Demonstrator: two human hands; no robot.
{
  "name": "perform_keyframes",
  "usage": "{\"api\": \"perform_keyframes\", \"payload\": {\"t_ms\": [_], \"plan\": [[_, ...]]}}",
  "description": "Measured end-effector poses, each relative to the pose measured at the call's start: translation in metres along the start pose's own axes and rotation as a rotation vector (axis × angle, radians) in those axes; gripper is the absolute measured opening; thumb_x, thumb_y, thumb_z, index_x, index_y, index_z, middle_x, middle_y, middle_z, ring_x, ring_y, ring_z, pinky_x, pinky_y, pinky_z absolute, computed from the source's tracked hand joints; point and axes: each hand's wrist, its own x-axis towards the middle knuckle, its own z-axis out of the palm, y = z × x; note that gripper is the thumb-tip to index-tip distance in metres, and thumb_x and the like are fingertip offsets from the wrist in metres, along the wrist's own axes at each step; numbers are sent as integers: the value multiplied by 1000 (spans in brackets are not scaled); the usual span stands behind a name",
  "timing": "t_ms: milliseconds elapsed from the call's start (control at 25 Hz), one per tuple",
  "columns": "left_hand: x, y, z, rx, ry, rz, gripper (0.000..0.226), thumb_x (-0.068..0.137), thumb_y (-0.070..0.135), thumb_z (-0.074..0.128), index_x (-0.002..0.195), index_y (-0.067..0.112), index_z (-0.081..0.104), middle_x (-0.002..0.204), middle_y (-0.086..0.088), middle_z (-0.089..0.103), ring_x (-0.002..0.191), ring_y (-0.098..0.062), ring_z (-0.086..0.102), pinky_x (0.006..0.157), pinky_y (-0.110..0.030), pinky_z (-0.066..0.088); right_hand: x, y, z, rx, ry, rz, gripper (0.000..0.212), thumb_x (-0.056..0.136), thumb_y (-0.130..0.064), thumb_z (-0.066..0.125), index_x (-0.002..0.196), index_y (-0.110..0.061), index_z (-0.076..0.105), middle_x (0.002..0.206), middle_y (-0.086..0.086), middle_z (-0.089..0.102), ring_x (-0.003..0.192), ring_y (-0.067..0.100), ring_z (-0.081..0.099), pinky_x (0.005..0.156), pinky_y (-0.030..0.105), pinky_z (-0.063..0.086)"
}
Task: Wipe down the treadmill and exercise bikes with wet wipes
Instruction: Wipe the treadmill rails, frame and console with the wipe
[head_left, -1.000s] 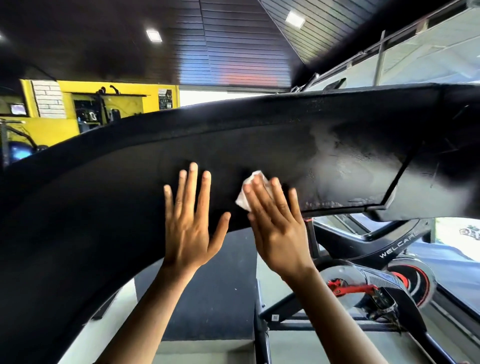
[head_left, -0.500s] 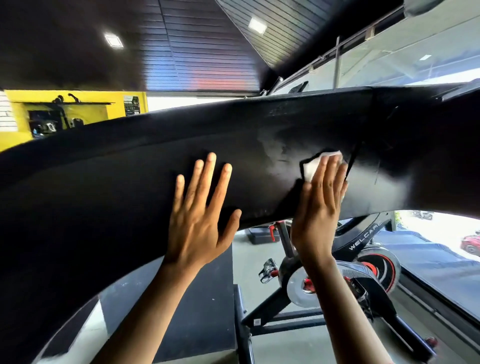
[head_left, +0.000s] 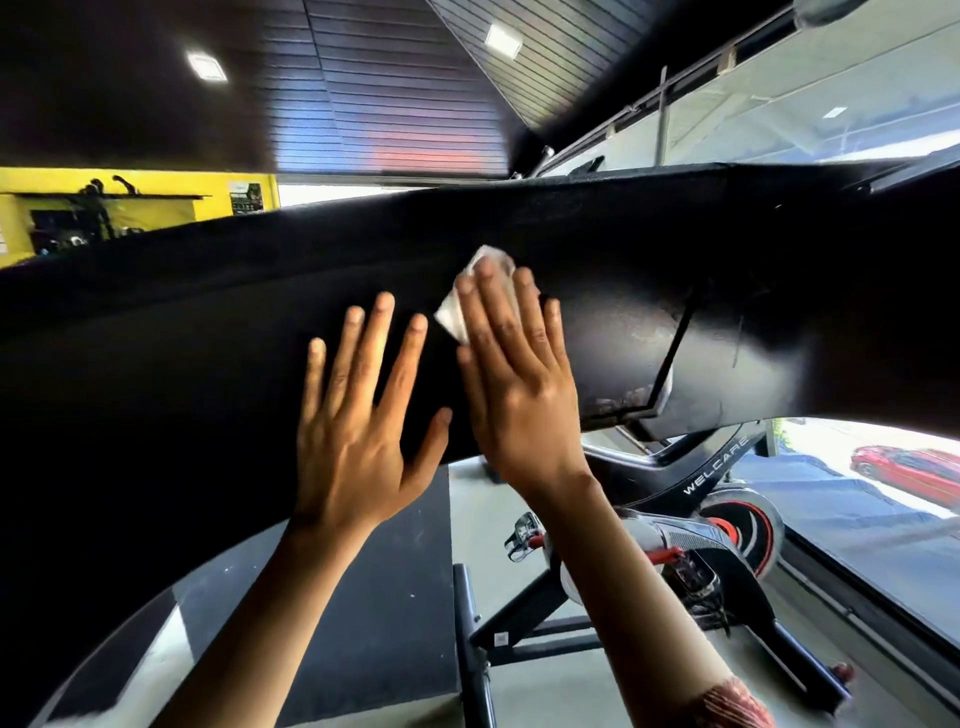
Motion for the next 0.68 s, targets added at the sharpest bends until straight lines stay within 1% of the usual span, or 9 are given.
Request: {"api": "perform_keyframes", "payload": {"t_ms": [40,80,200,240,360,400,520,560,680], "plan": [[-7,-5,-1,10,1,-6,64,93,43,41,147,10,34,154,-16,25,144,-31,21,118,-45,9,-11,6,-4,-39,-43,-48,44,102,-23,33,145,-14,29,153,4,26,146,23,15,119,40,13],[-13,-10,-3,15,1,-7,63,93,43,41,147,10,34,154,-16,25,143,-31,22,118,-46,9,-25,12,-7,-98,-48,-12,45,102,-23,34,146,-15,29,154,3,25,146,21,13,119,40,11],[-29,-22,-6,18,-2,-8,63,93,43,41,147,12,33,154,-15,25,143,-31,23,118,-46,10,-57,2,-5,-142,56,401,50,103,-30,26,148,-9,23,156,8,16,147,22,0,120,42,2],[-35,-26,-7,19,-4,-9,63,93,43,42,147,12,32,154,-14,25,143,-31,23,118,-46,10,-62,-14,2,-97,51,420,52,103,-34,24,148,-7,22,156,9,15,148,22,-2,120,40,0],[-49,-37,-12,17,-14,-14,62,93,43,42,147,15,32,154,-12,23,144,-29,22,117,-46,12,-70,-43,19,-2,-33,129,50,104,-32,25,146,-6,29,153,8,23,147,19,7,120,37,7],[-55,-43,-14,14,-17,-20,61,92,43,43,146,16,33,154,-11,23,144,-29,23,117,-46,12,-71,-43,21,-9,-17,116,47,104,-29,25,145,-6,30,152,8,26,147,20,12,119,38,10],[-74,-63,-22,15,-29,-42,59,92,42,43,145,17,35,155,-11,23,143,-29,23,118,-44,12,-74,-54,30,25,100,367,47,105,-23,23,144,3,28,152,18,26,145,27,15,120,42,11],[-80,-70,-24,10,-31,-47,59,92,43,43,145,18,35,154,-12,24,143,-29,23,118,-43,11,-75,-68,37,44,84,339,46,105,-21,26,143,4,29,151,20,27,145,29,15,120,43,11],[-99,-96,-32,23,-35,-82,58,93,45,41,144,17,34,153,-12,24,144,-26,19,118,-41,11,-80,-106,59,81,-53,-95,45,98,-10,48,142,-4,38,149,12,34,144,25,22,118,41,16]]}}
